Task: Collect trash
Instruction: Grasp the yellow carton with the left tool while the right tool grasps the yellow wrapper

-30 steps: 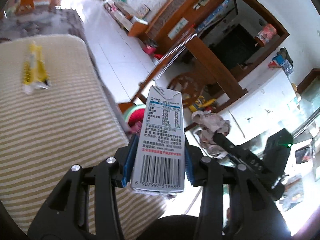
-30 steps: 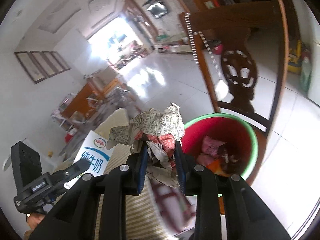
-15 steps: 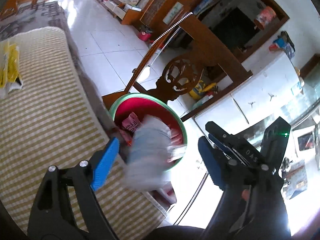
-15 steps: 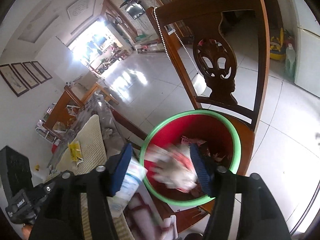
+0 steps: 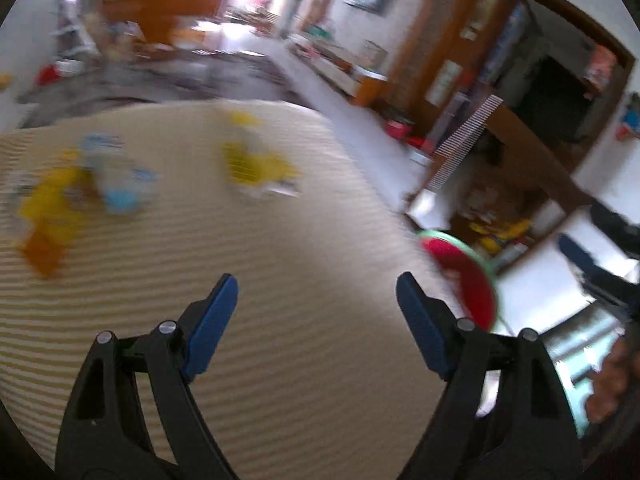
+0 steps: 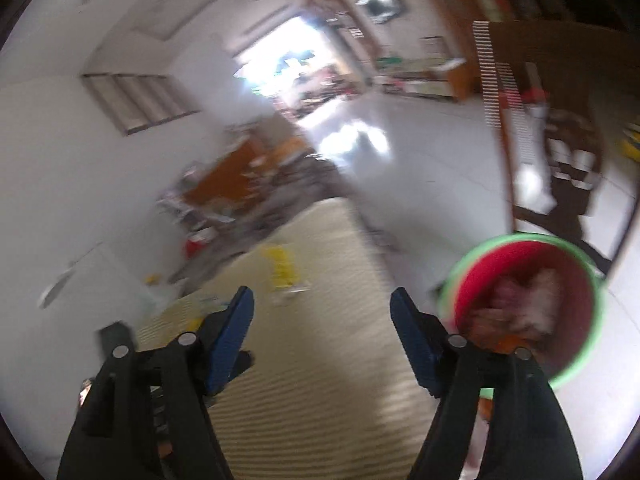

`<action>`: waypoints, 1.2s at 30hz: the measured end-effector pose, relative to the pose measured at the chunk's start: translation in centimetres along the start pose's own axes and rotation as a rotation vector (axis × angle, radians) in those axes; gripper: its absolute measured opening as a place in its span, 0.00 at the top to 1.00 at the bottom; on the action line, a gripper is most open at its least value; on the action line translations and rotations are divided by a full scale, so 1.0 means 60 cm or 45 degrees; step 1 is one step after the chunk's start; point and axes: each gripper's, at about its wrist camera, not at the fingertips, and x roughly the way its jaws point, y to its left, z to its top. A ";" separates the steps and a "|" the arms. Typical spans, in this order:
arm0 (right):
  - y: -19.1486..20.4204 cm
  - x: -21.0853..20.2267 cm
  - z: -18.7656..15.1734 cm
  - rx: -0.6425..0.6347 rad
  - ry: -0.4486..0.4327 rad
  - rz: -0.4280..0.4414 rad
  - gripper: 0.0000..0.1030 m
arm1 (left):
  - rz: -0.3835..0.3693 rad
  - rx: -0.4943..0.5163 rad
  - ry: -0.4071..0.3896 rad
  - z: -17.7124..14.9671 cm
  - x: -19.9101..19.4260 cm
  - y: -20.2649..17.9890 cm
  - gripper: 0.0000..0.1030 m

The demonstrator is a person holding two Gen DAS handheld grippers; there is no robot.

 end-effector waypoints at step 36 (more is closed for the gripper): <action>0.084 0.181 -0.105 -0.173 0.452 0.083 0.32 | 0.369 -0.360 0.041 -0.119 -0.125 0.270 0.63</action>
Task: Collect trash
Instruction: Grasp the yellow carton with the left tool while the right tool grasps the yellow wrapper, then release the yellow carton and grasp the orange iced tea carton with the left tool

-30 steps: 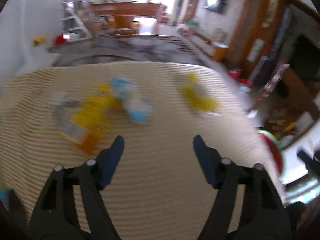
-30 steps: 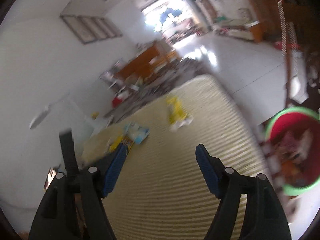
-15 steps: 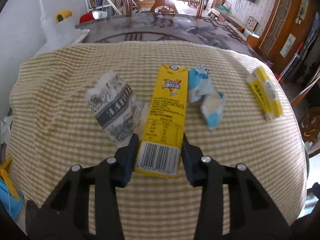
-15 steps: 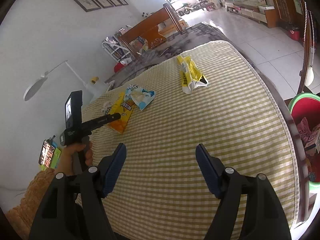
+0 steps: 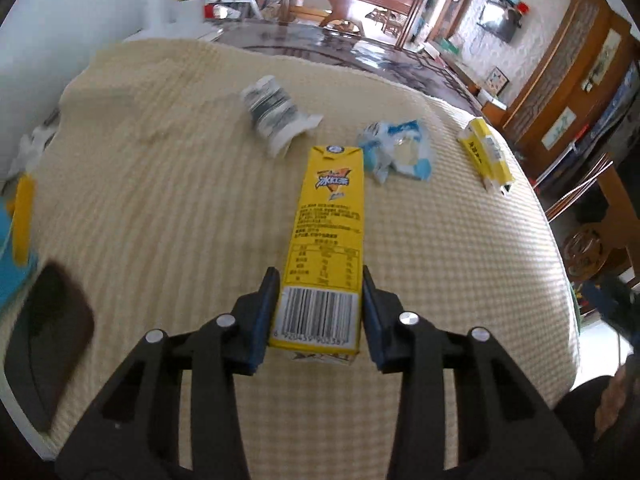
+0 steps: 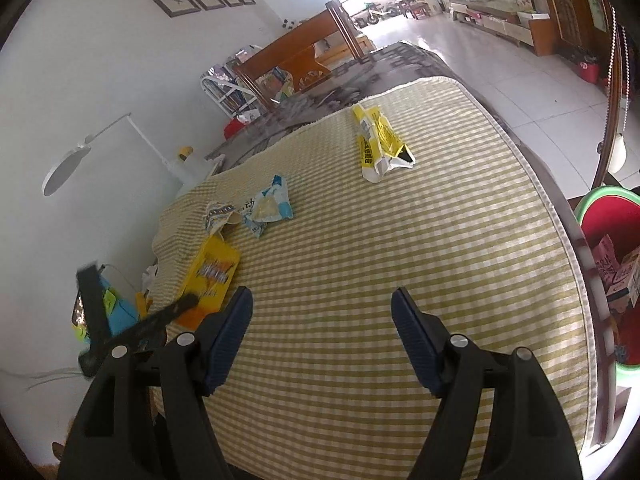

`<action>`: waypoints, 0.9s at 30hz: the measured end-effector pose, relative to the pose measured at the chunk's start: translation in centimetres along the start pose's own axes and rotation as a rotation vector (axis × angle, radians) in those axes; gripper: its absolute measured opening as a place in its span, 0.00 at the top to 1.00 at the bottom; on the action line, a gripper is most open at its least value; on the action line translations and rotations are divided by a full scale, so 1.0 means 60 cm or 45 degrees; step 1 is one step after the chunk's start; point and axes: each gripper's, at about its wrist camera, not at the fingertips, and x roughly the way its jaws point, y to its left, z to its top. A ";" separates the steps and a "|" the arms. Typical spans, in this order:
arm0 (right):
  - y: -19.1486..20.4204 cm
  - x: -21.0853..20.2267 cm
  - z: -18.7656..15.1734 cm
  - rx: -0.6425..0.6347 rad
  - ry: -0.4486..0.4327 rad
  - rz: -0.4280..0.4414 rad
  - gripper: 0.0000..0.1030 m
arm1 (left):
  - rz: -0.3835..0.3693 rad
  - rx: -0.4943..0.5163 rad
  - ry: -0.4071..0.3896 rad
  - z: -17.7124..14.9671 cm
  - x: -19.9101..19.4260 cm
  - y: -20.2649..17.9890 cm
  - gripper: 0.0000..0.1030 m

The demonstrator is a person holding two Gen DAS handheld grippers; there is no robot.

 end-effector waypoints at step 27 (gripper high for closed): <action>-0.020 0.312 0.219 -0.297 0.197 -0.632 0.51 | -0.121 -0.038 -0.144 -0.037 -0.015 0.049 0.65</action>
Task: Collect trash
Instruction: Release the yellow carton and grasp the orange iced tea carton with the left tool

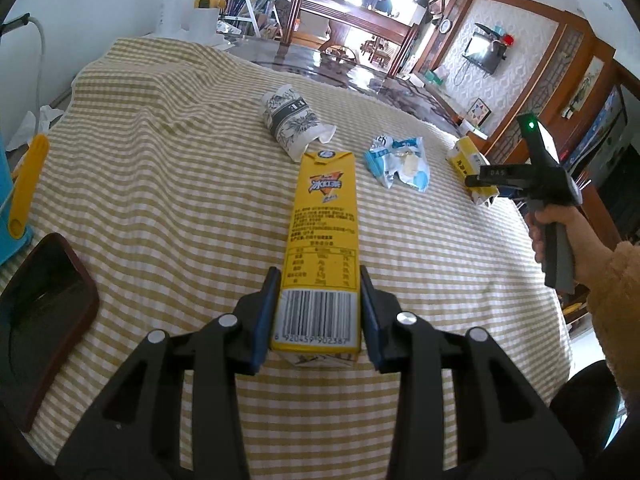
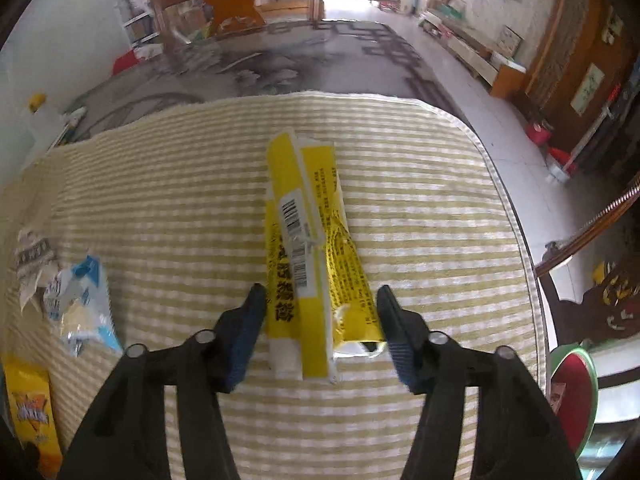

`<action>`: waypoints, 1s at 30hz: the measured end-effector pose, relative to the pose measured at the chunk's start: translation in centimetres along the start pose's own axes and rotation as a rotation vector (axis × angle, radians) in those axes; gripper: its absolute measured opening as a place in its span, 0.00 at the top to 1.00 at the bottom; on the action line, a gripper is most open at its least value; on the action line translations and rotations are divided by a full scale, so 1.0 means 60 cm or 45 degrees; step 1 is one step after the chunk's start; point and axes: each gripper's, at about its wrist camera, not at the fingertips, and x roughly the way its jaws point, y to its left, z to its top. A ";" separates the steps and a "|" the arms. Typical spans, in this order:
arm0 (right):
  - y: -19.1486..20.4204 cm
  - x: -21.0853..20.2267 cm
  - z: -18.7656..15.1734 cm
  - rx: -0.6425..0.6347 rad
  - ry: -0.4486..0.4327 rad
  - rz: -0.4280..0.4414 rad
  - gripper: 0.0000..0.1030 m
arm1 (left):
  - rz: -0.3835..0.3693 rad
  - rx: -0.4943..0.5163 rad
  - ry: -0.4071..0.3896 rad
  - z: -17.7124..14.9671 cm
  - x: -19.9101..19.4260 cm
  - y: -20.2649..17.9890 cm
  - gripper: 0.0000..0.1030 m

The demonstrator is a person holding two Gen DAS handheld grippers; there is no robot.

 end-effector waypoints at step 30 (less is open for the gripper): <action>0.043 -0.165 -0.271 0.005 -0.024 0.289 0.36 | -0.101 -0.133 -0.050 0.003 -0.006 0.014 0.45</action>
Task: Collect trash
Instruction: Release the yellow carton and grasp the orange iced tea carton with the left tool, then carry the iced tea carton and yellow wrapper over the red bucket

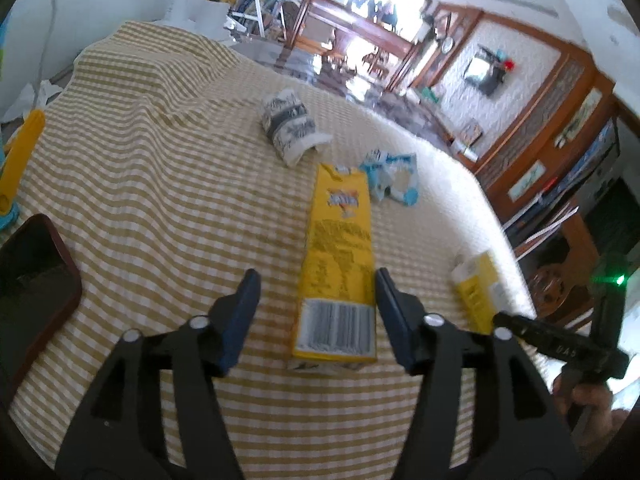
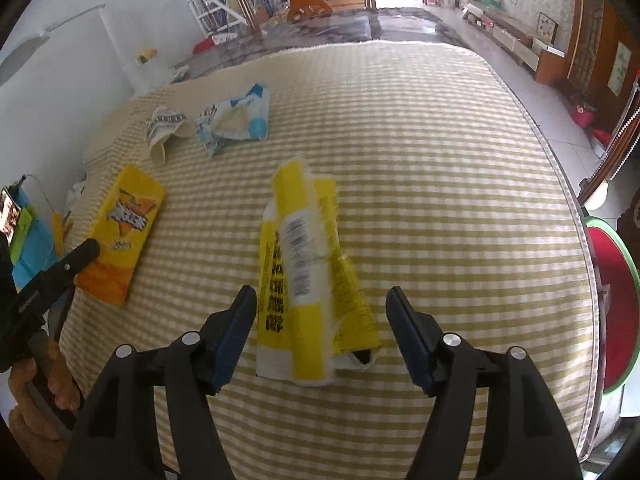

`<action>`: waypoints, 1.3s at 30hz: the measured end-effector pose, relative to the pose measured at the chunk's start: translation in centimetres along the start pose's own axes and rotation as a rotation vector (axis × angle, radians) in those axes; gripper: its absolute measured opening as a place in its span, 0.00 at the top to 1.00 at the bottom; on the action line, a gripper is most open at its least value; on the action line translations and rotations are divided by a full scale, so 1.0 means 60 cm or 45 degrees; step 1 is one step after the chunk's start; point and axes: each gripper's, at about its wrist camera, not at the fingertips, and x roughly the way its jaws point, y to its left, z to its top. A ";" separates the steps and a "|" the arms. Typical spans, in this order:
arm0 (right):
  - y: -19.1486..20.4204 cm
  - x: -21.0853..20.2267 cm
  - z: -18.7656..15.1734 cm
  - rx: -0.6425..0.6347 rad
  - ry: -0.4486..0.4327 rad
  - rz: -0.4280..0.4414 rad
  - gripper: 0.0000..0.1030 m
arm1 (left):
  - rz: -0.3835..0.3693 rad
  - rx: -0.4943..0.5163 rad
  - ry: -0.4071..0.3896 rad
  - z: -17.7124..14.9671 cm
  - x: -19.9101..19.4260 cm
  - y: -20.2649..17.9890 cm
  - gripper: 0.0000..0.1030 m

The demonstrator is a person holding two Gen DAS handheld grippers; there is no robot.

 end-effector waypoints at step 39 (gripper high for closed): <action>0.009 0.021 0.003 0.030 0.016 0.066 0.34 | -0.110 0.105 0.168 -0.023 0.077 -0.054 0.39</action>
